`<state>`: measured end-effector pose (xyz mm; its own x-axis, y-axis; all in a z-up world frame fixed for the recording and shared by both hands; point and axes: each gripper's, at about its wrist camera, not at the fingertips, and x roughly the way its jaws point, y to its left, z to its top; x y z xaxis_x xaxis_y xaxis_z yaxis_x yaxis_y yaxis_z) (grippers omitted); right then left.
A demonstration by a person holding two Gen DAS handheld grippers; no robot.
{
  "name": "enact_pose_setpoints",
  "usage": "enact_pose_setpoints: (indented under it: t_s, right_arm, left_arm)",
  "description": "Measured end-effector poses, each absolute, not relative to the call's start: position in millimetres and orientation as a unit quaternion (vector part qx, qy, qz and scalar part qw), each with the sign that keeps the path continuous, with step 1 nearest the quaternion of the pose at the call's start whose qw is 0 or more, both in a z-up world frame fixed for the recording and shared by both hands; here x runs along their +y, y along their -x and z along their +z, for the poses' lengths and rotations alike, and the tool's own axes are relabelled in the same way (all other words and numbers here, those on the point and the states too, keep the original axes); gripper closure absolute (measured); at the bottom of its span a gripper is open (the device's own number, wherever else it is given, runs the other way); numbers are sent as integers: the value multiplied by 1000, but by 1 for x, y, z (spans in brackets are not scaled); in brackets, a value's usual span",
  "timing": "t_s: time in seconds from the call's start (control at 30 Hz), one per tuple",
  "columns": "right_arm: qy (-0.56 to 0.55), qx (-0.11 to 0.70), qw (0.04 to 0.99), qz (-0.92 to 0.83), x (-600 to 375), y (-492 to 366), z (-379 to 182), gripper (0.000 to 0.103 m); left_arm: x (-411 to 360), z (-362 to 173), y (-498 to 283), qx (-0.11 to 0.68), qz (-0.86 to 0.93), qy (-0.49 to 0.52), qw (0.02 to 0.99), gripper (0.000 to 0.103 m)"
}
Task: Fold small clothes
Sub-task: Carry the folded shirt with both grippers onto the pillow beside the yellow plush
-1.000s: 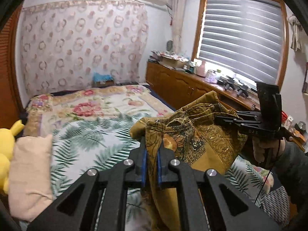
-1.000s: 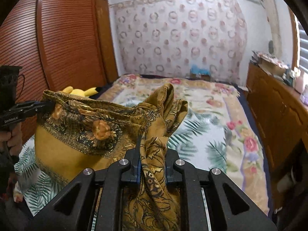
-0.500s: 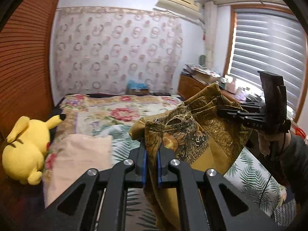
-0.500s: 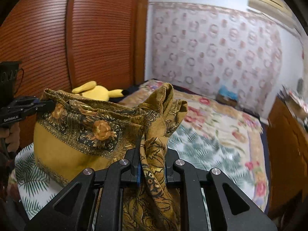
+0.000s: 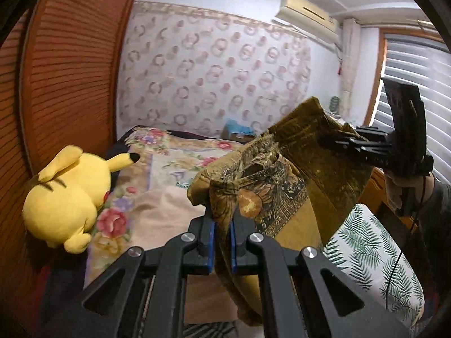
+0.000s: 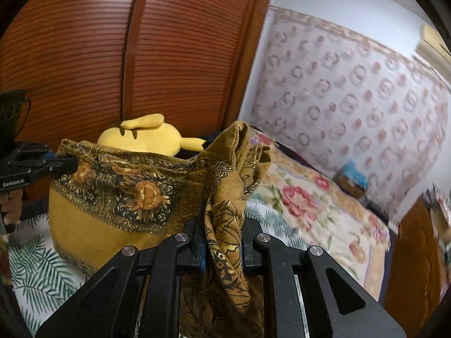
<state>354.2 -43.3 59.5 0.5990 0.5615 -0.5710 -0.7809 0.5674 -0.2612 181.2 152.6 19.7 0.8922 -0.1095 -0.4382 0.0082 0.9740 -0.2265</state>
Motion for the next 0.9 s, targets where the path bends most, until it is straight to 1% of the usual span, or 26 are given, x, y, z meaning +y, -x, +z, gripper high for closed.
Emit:
enact_pose_setpoints:
  t_s: [0.33,0.4,0.43,0.57,0.67,0.73,0.77,0.8,0.83,0.87,0.9]
  right_arm:
    - [340,207,804,441,67,-378,39,91]
    - [351,209,792,454,89,-383,31,91]
    - [363,216,781,460,109,-388,18,91]
    - [361,223,778,464,129,-397,3,91]
    - [337,225,785,469,140,-408,-6,90]
    - [321,229,794,463,142,-415,-11,85]
    - [317,228,799,458,143,-417,-10,76]
    - [309,226,808,447,142,-420,-10,70]
    - [301,223,818,436,141,-423,-8,59]
    - [290,221,826,429,140,-427,-4,55]
    - [279,222,832,426,138,-429,-2,55]
  left_arm:
    - [200,-34,-158,245,38,172,953,99]
    - [203,-44,-161,261,52,170,949,99]
    - [207,-49,-161,266,59,170,947,98]
    - [212,-62,-159,282,73,171,941,98]
    - [214,-67,-157,289,79,167,940,98]
    - [215,-71,-157,294,82,167,937,97]
    - [215,-71,-157,297,83,167,937,97]
    - [215,-73,-158,299,86,165,936,97]
    - [216,-74,-159,301,88,164,935,97]
    - [216,-75,-159,302,89,165,935,96]
    - [217,-76,-158,302,90,167,934,96]
